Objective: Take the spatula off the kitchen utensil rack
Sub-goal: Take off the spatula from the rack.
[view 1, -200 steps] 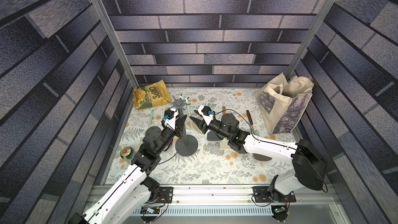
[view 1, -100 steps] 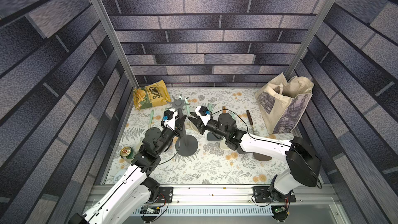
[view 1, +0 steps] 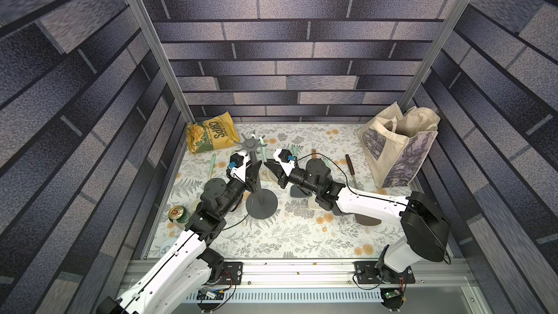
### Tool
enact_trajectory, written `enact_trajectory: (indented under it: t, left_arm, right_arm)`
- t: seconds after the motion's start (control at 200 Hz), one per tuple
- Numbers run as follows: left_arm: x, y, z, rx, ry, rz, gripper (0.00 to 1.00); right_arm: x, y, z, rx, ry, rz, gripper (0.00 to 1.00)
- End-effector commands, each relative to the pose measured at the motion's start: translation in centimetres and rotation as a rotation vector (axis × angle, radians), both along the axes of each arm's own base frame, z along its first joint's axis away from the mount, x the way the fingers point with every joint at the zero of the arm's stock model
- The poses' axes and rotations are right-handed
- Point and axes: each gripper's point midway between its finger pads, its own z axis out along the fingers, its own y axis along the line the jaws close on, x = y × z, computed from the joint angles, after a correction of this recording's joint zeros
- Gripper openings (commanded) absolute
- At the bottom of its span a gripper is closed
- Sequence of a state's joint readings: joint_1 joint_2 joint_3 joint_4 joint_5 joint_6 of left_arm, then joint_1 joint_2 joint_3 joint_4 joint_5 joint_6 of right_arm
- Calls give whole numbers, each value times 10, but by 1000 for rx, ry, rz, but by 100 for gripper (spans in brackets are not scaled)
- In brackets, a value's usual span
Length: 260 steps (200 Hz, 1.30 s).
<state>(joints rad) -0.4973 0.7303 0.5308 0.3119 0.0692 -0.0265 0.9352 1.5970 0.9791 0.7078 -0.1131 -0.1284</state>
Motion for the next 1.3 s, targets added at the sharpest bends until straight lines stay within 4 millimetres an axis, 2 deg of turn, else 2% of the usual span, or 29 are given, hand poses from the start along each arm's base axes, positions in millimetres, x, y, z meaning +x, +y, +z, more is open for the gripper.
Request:
enact_trajectory:
  t: [0.0, 0.2, 0.611, 1.227, 1.297]
  left_arm:
    - [3, 0, -9, -13, 43, 11, 9]
    - [5, 0, -10, -10, 48, 14, 9]
    - [7, -1, -13, 2, 60, 19, 9]
    - [9, 0, -13, 22, 60, 29, 9]
    - [8, 1, -14, 22, 61, 31, 9]
  right_arm:
    - [8, -3, 14, 31, -35, -35, 4]
    - [16, -9, 20, 33, -57, -94, 0]
    - [26, -24, 31, 74, -86, -193, 0]
    - [69, -55, 31, 71, 18, -499, 0]
    - [73, -58, 24, 67, 51, -523, 0]
